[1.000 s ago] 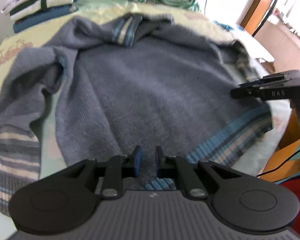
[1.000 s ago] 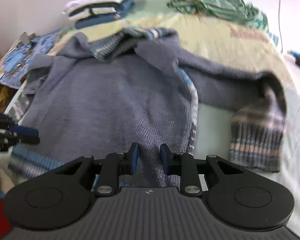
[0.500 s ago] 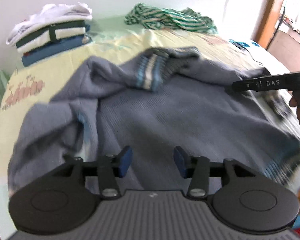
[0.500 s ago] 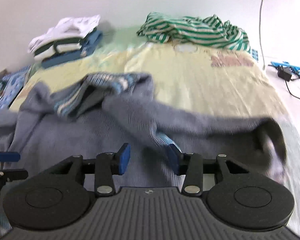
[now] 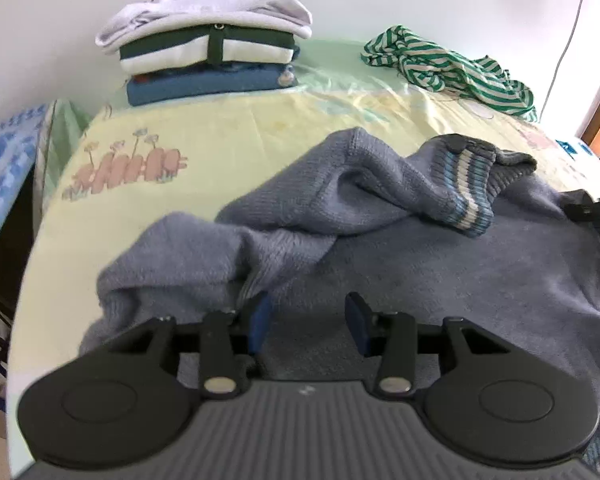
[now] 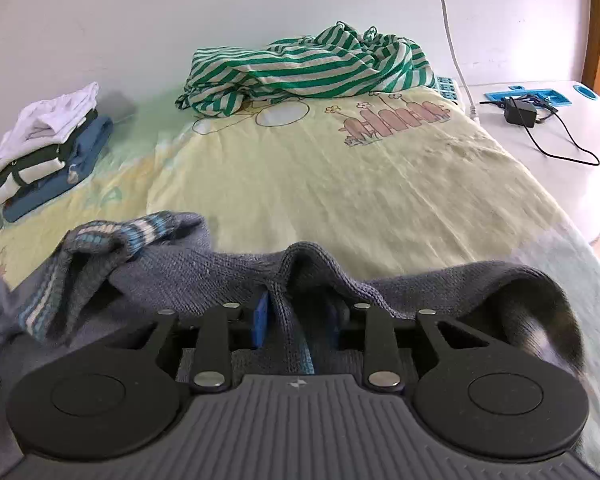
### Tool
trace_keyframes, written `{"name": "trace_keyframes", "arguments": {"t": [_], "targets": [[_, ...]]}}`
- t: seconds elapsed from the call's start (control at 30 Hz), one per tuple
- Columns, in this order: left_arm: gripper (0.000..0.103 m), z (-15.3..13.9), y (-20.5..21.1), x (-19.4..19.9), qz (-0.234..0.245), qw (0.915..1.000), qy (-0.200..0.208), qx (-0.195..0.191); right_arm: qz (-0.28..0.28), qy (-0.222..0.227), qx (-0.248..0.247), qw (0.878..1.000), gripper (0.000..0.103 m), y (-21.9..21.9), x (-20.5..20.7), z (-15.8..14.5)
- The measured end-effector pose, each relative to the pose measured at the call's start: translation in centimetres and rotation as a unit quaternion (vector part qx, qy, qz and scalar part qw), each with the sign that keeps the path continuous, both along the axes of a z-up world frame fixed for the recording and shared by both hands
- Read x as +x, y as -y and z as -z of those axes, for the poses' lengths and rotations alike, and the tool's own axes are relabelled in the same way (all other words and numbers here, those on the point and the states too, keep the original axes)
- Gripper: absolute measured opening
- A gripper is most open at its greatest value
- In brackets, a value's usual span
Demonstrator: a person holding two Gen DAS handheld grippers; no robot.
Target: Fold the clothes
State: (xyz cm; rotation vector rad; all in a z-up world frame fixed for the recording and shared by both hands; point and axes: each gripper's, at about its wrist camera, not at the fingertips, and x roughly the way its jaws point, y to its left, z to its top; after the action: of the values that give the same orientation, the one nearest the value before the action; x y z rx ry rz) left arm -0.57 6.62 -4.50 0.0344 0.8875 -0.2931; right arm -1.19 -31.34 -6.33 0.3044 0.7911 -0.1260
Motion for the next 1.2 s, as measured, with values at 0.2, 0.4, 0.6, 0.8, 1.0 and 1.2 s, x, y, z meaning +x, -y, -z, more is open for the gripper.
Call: {"name": "trace_keyframes", "arguments": {"t": [0.2,0.4,0.6,0.8,1.0,1.2], "targets": [[0.062,-0.8,2.4,-2.6,0.038,0.9981,0.024,0.043,0.035,0.015,-0.073,0.997,0.038,1.6,-5.0,-1.7],[0.064,-2.8,7.6,-4.9,0.095,0.9949,0.029,0.015,-0.008,-0.023,-0.084,0.996,0.042,3.4,-4.8,1.0],[0.074,-3.0,16.1,-5.2,0.157,0.987,0.034,0.009,-0.065,0.006,-0.143,0.988,0.004,2.8,-3.1,1.5],[0.073,-1.1,19.9,-5.7,0.166,0.9855,0.006,0.033,-0.026,0.043,-0.121,0.991,0.002,6.9,-0.7,0.4],[0.075,0.2,20.6,-6.3,0.156,0.986,-0.007,0.057,-0.009,0.02,-0.096,0.995,0.001,10.3,1.9,1.5],[0.074,-0.8,21.9,-5.5,0.152,0.9869,0.002,0.055,-0.056,0.015,-0.045,0.997,0.047,13.2,-3.0,-0.8]]}}
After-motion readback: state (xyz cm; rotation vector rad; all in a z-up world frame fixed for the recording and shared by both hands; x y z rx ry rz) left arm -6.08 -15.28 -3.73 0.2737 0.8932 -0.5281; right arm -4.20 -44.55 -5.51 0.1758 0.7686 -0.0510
